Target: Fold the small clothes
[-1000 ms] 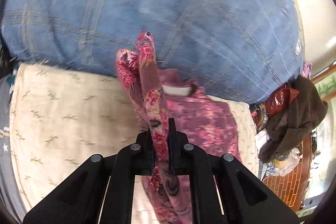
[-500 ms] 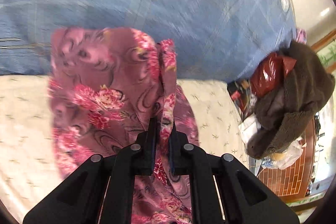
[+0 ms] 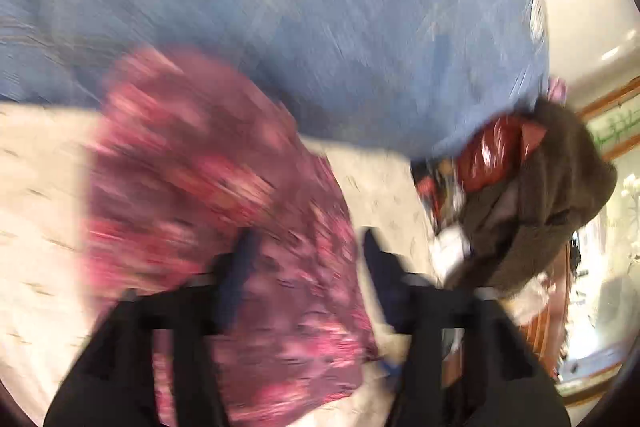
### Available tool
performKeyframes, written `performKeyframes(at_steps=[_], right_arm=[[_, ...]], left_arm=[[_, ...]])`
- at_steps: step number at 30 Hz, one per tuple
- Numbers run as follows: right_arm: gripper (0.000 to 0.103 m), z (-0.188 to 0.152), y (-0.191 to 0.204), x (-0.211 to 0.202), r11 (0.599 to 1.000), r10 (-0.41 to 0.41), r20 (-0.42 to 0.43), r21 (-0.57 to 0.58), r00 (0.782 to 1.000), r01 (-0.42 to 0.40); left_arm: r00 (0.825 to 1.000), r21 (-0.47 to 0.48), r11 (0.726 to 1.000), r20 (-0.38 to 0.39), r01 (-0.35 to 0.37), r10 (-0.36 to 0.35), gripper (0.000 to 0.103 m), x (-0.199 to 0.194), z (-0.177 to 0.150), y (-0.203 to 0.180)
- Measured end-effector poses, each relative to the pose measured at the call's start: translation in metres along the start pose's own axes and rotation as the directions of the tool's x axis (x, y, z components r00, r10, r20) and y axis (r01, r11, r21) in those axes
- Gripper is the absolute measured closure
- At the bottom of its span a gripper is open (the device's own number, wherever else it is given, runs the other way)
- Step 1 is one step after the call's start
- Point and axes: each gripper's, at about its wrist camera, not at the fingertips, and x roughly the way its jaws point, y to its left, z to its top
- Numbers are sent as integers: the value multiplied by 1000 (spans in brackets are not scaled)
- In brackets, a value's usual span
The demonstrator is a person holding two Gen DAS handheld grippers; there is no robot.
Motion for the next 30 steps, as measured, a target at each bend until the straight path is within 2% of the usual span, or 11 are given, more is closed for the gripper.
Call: performKeyframes(at_steps=[2, 7, 12, 14, 15, 18, 22, 24, 25, 27, 30], right_arm=[[46, 25, 0, -1, 1000, -6, 38, 1, 999, 6], [44, 83, -2, 74, 999, 36, -75, 33, 997, -33], [44, 100, 0, 161, 999, -14, -203, 26, 979, 19], [61, 98, 7, 183, 1000, 12, -267, 7, 964, -11], [95, 99, 14, 187, 999, -1, -277, -31, 961, -8], [96, 109, 34, 161, 990, 9, -193, -138, 981, -36], [97, 129, 2, 144, 998, -47, -106, -53, 993, 42], [103, 128, -23, 162, 966, -255, -159, -88, 954, 244], [102, 125, -31, 167, 954, -298, -192, -107, 935, 282], [98, 120, -44, 151, 973, -230, -191, -44, 954, 226], [91, 110, -50, 104, 997, -7, -152, 77, 988, 19]], left_arm=[[997, -8, 998, 42, -57, 57, 37, -20, 1, 24], [999, -158, 987, -3, -37, 37, 37, -21, -13, 88], [1000, -187, 982, -20, 12, -16, 37, -8, -25, 105], [1000, -183, 983, -18, 8, -11, 37, -3, -26, 100], [1000, -188, 982, -15, 15, -18, 37, -4, -26, 99], [999, -167, 985, 28, 48, -44, 37, -7, -25, 86], [999, -151, 988, 39, 33, -28, 35, 2, -26, 80], [999, -156, 987, -25, -48, 45, 36, 25, -30, 80], [997, -160, 985, -57, -58, 49, 36, 33, -32, 80], [997, -173, 985, -80, -25, 11, 36, 37, -40, 81], [999, -154, 988, -42, 8, -15, 37, 18, -56, 78]])
